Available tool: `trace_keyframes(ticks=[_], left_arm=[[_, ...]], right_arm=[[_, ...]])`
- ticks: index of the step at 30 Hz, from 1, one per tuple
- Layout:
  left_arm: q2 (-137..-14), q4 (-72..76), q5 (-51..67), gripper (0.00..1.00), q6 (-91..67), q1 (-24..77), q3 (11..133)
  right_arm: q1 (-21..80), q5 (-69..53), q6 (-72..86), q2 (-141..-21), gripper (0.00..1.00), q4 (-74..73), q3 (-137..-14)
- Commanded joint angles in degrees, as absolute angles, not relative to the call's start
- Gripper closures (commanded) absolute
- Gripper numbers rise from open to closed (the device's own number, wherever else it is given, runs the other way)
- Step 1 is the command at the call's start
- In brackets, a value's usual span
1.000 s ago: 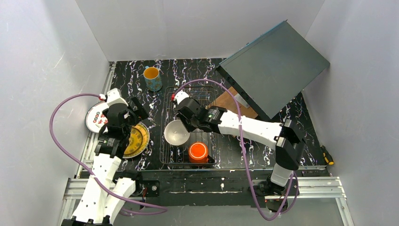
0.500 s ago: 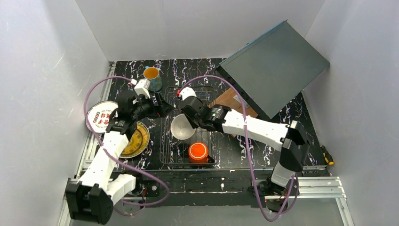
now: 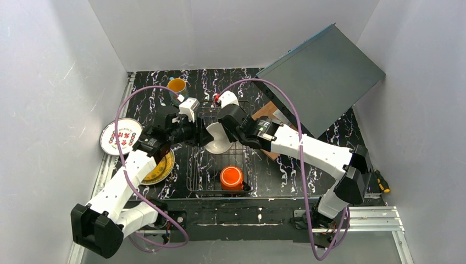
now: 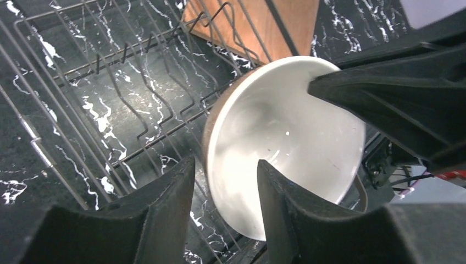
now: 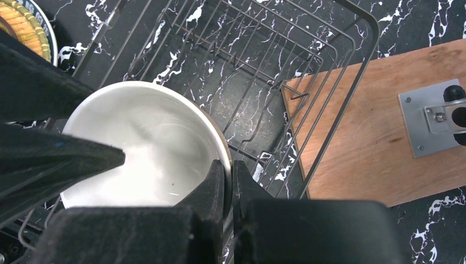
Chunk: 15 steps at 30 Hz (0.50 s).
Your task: Load the mixed dishes into the dish rack
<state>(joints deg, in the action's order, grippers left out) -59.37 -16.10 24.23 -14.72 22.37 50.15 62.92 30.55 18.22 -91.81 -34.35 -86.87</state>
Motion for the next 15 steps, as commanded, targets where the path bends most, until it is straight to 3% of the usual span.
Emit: trace_keyframes(ticks=[1, 5, 8, 10, 12, 13, 14, 15], left_arm=[[-60.42, -20.03, 21.02, 0.59, -12.92, 22.77, 52.48], [-60.88, -20.04, 21.78, 0.65, -13.4, 22.85, 52.65], [-60.9, -20.08, 21.75, 0.81, -13.09, 22.85, 52.9], [-60.33, -20.13, 21.12, 0.97, -12.78, 22.85, 52.84], [-59.0, -19.62, 20.51, 1.0, -12.64, 22.85, 52.29], [-58.03, -18.8, 20.78, 1.0, -12.53, 22.85, 51.82], [-57.08, -17.69, 21.39, 1.0, -12.55, 22.85, 51.0], [-55.86, -16.19, 22.26, 1.0, -12.8, 22.86, 50.35]], right_arm=[[63.86, 30.92, 19.72, -88.6, 0.99, -31.31, -91.71], [64.6, 31.23, 19.79, -89.3, 0.99, -31.25, -92.83], [66.08, 33.09, 19.01, -90.35, 0.99, -31.5, -94.06], [66.59, 32.92, 18.51, -90.97, 0.99, -32.15, -94.87], [66.65, 30.8, 18.53, -91.22, 0.95, -33.66, -95.97], [66.48, 29.49, 18.84, -91.11, 0.76, -34.67, -96.27], [66.37, 27.78, 19.0, -90.55, 0.49, -35.13, -96.09], [66.18, 26.3, 19.18, -89.77, 0.37, -35.06, -95.42]])
